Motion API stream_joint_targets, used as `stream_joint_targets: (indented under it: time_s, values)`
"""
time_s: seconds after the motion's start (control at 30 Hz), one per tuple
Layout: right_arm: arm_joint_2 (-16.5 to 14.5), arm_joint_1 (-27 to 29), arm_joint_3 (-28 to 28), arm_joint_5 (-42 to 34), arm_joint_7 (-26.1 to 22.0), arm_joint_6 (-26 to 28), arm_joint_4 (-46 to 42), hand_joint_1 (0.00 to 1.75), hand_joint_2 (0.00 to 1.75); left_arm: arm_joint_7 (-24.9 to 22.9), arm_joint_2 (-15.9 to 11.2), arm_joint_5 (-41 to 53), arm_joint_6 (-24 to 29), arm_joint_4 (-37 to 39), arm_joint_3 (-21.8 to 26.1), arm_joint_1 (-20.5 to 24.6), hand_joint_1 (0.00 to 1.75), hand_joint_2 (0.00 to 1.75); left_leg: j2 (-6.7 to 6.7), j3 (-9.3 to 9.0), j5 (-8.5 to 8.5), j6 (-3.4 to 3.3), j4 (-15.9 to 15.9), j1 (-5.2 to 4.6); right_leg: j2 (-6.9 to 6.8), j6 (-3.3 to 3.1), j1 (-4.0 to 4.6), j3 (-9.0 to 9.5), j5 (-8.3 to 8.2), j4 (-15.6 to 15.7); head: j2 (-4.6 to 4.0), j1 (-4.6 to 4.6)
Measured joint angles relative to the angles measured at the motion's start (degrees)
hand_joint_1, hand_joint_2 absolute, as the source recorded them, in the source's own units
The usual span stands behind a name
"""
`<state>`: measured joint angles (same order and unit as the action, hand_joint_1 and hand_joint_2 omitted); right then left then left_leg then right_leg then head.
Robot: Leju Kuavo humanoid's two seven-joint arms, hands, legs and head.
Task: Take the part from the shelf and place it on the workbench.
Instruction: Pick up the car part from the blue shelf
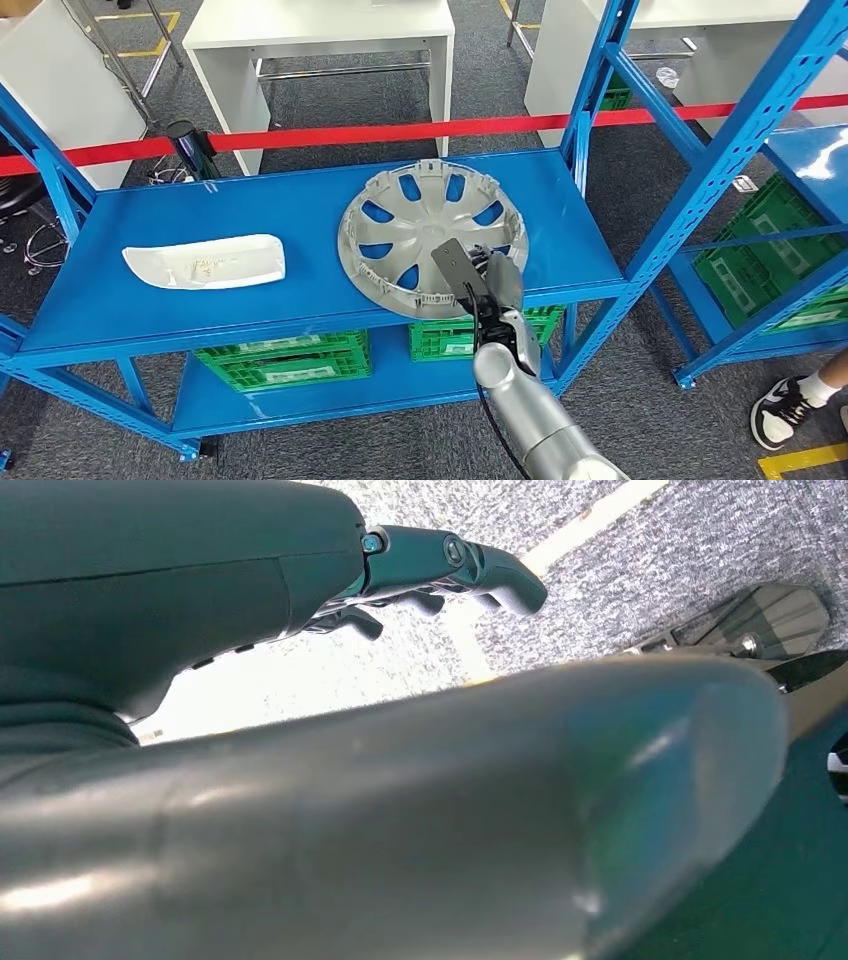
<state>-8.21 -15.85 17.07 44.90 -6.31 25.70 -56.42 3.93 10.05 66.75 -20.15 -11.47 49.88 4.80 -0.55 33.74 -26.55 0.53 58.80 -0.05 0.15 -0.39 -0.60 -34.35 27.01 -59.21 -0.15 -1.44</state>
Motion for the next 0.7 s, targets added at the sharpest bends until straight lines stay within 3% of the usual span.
stream_joint_targets:
  time_s: [0.1, 0.17, 0.3, 0.33, 0.7]
  values:
    - [0.2, 0.6, -0.2, 0.2, 0.2, 0.0, -0.9, 1.72, 1.75, 0.0, 0.0, 0.1, 0.0, 0.0, 0.0, 0.0, 0.00, 0.00, -0.01, -0.02, -0.05, 0.02, 0.0, 0.00, 0.00, -0.01, 0.00, 0.04, 0.06, 0.0, 0.00, 0.00]
    - [0.3, 1.0, -0.3, 0.2, 0.3, 0.0, -1.4, 1.55, 1.75, 0.1, 0.0, 0.1, 0.0, 0.0, 0.0, 0.0, 0.00, 0.00, 0.00, -0.05, -0.09, 0.05, 0.0, 0.00, 0.00, -0.03, 0.01, 0.07, 0.09, 0.0, 0.00, 0.00]
    - [0.6, 2.1, -0.7, 0.4, 0.6, -0.1, -2.7, 0.13, 1.75, 0.3, 0.0, 0.2, 0.0, 0.0, 0.0, 0.0, 0.00, 0.00, 0.00, -0.15, -0.18, 0.04, 0.0, 0.00, 0.00, -0.02, 0.01, 0.16, 0.19, 0.0, 0.00, 0.00]
    - [0.6, 2.3, -0.8, 0.4, 0.6, -0.1, -3.1, 0.00, 1.75, 0.3, 0.0, 0.2, 0.0, 0.0, 0.0, 0.0, 0.00, 0.00, 0.00, -0.17, -0.20, 0.04, 0.0, 0.00, 0.00, -0.02, 0.00, 0.18, 0.20, 0.0, 0.00, 0.00]
    - [0.9, 3.2, -1.2, 1.9, 2.0, -0.7, -4.2, 0.00, 1.75, 0.5, 0.0, 0.5, 0.0, 0.0, 0.0, 0.0, 0.00, 0.00, -0.05, -0.33, -0.25, -0.01, 0.0, 0.00, -0.03, 0.00, 0.00, 0.40, 0.29, 0.1, 0.00, 0.00]
